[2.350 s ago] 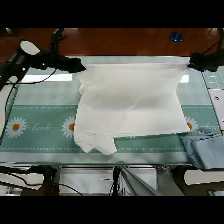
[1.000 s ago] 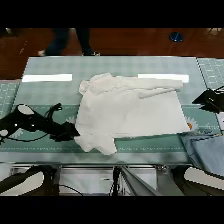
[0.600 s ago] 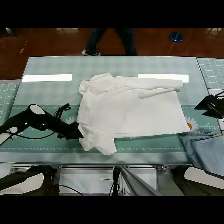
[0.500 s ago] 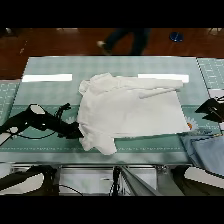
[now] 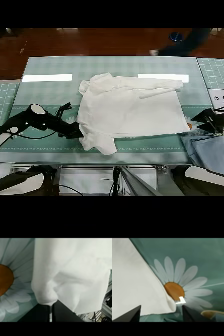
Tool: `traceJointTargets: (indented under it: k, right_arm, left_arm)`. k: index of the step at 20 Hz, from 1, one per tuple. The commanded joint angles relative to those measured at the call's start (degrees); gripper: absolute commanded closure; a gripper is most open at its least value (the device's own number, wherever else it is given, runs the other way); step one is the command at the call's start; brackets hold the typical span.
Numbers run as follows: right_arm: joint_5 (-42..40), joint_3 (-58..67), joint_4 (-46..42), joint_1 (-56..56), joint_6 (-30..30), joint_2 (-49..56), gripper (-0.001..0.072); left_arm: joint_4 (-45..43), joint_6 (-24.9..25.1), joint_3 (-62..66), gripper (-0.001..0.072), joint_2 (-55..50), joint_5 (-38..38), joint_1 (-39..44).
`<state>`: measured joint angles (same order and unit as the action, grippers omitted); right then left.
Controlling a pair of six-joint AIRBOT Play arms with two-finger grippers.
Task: Fold the shirts.
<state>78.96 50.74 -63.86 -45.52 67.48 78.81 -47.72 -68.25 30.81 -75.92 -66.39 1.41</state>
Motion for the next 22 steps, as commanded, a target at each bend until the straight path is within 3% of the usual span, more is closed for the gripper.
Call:
traceJointTargets:
  k: [1,3,8,10,11,15,20,22]
  right_arm:
    - [-1.42,-0.76,-0.46,2.54,0.92,2.67,0.0143]
    - [-2.16,-0.76,-1.86,5.01,2.6,4.2,0.0185]
    - [-3.96,-0.76,-2.16,9.64,5.16,5.79,0.0426]
    - [-3.08,-0.74,-0.46,9.62,5.16,5.77,0.0625]
    - [-1.31,-0.68,0.72,9.62,4.7,5.7,0.0686]
    - [3.87,2.25,11.21,9.62,-1.18,-0.79,0.0687]
    - [-1.99,15.32,47.28,9.64,-3.45,-18.21,0.0687]
    - [-4.57,24.09,56.08,9.68,-3.32,-23.98,0.0688]
  left_arm:
    - [-0.22,0.13,0.02,0.0683,-0.04,0.35,0.02]
    - [-0.22,0.13,0.02,0.0683,-0.04,0.33,0.02]
    - [-0.24,1.16,0.9,0.0683,-0.04,0.33,0.02]
    - [-0.24,1.16,2.93,0.0683,-0.04,-0.15,-0.07]
    - [-0.22,1.16,4.44,0.0683,-0.04,-1.2,-0.46]
    - [-0.22,1.79,14.45,0.0687,2.14,-10.05,-3.69]
    - [1.95,0.44,39.52,0.0687,19.17,-12.26,-9.49]
    - [3.41,-0.11,52.43,0.0687,25.66,-10.86,-11.43]
